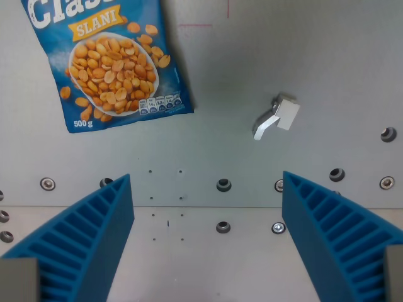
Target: Move in gripper positive y
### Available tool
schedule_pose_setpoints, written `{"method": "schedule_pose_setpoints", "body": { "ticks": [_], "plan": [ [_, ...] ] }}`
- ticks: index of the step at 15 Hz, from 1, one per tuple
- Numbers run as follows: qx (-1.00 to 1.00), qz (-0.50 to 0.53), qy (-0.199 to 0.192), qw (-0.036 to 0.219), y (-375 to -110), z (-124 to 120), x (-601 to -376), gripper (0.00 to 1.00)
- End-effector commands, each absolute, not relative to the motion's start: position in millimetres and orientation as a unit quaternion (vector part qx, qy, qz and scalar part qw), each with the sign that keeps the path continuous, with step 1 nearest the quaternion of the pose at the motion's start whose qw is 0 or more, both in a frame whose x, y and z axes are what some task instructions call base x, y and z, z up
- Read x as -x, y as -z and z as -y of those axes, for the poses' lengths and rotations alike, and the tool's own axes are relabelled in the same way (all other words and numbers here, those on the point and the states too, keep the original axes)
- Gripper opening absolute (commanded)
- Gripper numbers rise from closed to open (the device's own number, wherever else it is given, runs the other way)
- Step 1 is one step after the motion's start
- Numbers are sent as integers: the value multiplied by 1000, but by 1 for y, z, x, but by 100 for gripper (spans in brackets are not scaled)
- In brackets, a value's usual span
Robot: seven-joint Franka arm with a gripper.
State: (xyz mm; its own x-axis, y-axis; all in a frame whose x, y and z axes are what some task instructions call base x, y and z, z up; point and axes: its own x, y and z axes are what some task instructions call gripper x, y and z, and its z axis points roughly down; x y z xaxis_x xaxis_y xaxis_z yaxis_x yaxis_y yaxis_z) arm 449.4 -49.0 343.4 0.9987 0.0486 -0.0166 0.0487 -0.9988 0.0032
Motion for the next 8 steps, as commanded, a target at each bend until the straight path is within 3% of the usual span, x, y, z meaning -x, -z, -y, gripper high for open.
{"method": "schedule_pose_setpoints", "body": {
  "ticks": [1,8],
  "plan": [
    [-1000,-24,5,2,-346,54,-449,100],
    [-1000,-24,5,2,-346,89,-451,100]
  ]
}}
